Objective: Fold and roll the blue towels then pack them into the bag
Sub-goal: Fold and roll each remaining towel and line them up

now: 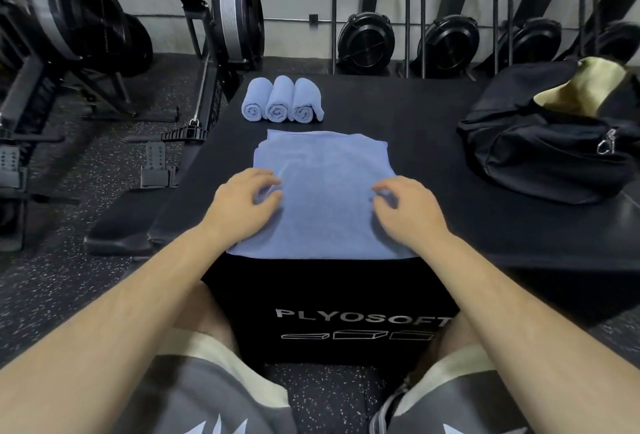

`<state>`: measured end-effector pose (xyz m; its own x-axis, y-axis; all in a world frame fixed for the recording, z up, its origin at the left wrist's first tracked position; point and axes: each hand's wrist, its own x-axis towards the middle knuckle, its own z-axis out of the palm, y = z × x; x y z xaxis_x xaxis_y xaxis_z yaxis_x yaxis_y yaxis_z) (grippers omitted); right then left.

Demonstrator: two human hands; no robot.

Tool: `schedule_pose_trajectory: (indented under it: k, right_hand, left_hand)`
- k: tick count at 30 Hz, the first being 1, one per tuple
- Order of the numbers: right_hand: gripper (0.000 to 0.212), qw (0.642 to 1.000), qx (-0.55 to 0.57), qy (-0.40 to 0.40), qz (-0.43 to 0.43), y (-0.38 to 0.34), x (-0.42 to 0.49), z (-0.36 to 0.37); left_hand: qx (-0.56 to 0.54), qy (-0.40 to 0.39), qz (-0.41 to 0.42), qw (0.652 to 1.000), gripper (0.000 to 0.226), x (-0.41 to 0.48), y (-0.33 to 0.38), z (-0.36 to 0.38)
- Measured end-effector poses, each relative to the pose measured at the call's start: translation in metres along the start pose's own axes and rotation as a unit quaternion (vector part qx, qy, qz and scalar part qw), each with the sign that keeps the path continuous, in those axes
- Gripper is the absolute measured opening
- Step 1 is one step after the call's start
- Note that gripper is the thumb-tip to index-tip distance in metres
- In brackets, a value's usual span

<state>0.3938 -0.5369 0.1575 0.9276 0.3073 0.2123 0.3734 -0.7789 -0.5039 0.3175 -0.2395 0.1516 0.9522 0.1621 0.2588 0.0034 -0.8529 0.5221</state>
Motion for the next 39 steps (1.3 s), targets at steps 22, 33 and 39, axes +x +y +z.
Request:
schedule_pose_trajectory:
  k: [22, 33, 39]
  right_hand:
    - [0.048, 0.974, -0.15, -0.135, -0.103, -0.063, 0.06, 0.068]
    - [0.029, 0.977, -0.179, -0.065, -0.095, -0.111, 0.127, 0.097]
    - [0.06, 0.991, 0.007, -0.082, -0.106, -0.123, 0.16, 0.127]
  left_hand:
    - [0.129, -0.14, 0.004, 0.982, 0.05, 0.056, 0.008, 0.042]
    - [0.039, 0.0, -0.121, 0.992, 0.045, 0.158, -0.059, 0.035]
    - [-0.1, 0.03, -0.103, 0.989, 0.028, 0.177, -0.071, 0.035]
